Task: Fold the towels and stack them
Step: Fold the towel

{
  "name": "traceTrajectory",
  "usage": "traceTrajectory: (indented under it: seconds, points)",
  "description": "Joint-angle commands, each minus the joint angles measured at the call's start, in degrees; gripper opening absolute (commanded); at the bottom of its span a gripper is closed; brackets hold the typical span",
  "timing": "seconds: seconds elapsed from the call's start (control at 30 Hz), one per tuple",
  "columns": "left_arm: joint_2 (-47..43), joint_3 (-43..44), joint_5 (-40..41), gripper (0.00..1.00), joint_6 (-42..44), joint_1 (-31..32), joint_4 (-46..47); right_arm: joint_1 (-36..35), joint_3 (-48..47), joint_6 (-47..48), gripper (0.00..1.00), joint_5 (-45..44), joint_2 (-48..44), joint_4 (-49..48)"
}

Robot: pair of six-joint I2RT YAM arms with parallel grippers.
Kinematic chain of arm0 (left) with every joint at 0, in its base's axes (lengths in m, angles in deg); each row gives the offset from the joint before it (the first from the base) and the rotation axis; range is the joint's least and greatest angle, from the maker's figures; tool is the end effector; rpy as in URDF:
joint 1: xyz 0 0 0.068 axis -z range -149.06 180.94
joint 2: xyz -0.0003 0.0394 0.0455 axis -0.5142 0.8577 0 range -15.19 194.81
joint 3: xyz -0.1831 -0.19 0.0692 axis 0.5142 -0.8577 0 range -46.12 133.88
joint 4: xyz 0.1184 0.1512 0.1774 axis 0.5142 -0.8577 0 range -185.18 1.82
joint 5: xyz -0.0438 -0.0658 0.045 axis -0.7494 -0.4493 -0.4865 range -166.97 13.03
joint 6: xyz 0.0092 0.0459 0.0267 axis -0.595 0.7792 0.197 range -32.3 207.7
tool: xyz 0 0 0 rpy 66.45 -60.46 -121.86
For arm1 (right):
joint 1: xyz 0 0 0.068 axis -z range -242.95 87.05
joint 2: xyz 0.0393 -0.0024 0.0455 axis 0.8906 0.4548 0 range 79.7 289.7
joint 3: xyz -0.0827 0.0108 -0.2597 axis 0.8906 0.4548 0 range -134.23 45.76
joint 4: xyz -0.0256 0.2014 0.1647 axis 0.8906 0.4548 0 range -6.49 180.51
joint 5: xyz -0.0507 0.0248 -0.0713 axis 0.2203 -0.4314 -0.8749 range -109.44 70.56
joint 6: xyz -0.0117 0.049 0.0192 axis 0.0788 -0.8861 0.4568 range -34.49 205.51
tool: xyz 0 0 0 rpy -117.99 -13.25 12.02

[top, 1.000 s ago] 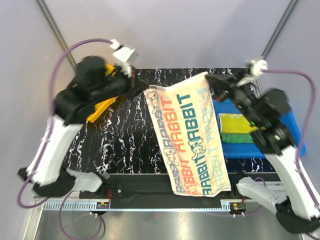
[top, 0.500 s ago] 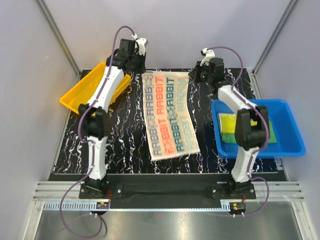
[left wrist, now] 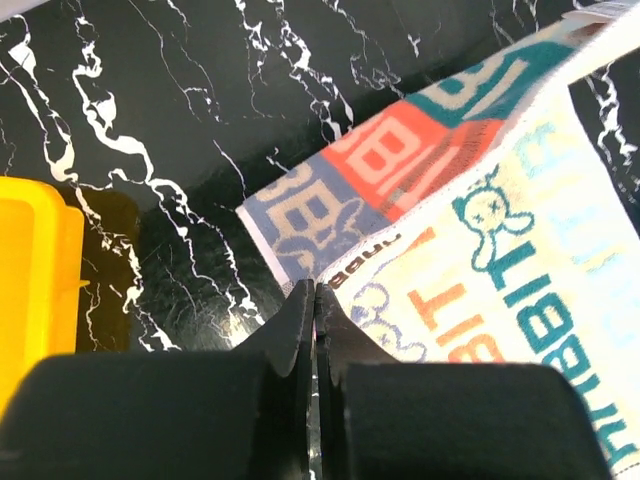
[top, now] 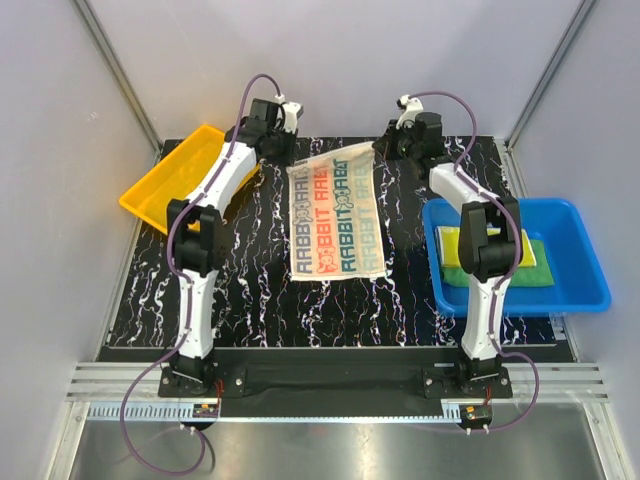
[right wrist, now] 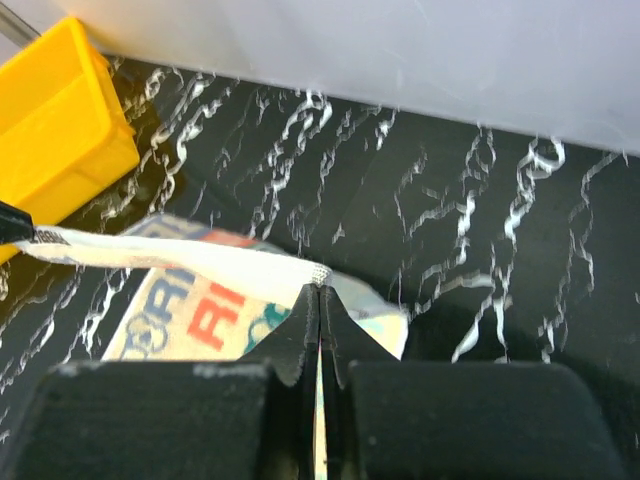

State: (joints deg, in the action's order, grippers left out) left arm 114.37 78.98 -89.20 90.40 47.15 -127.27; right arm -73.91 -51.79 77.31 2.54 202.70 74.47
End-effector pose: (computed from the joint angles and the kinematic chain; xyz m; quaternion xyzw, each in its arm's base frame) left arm 0.4933 -0.1512 0.2828 0.1915 0.8944 -0.1434 0.3778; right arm 0.5015 0.1108 0.2536 -0.1331 0.7831 0.2484 0.5543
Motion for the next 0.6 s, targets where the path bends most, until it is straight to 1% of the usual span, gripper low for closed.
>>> traceTrajectory:
  seconds: [0.0,0.03,0.13,0.2,0.27,0.37,0.47,0.57]
  points:
    - [-6.41,-5.62,-1.83,0.0,2.75,0.14,1.21,-0.03,3.58,3.37,0.0,-2.54,-9.24,1.83]
    - [-7.64,-7.31,-1.75,0.0,3.01,0.4,2.25,-0.03,7.61,3.72,0.0,-3.08,-10.57,1.74]
    - [-11.69,-12.14,-0.17,0.0,3.1,1.54,2.7,0.06,14.82,3.55,0.0,-3.43,-14.36,1.13]
    - [-14.32,-14.61,1.85,0.0,2.93,2.6,3.05,0.06,16.78,2.23,0.0,-3.61,-15.68,1.74]
    - [-16.43,-17.86,1.33,0.0,2.75,3.04,2.97,-0.02,18.45,1.88,0.0,-3.17,-16.65,3.84]
    - [-18.37,-20.67,1.94,0.0,2.14,3.57,1.74,-0.11,23.28,1.62,0.0,-4.04,-20.42,2.63]
    - [-19.16,-21.21,3.26,0.0,1.35,4.18,0.16,-0.03,25.13,1.88,0.0,-3.17,-23.67,4.45]
    - [-20.48,-22.0,4.49,0.0,1.26,4.97,-1.25,-0.11,26.54,0.92,0.0,-1.59,-24.91,6.49]
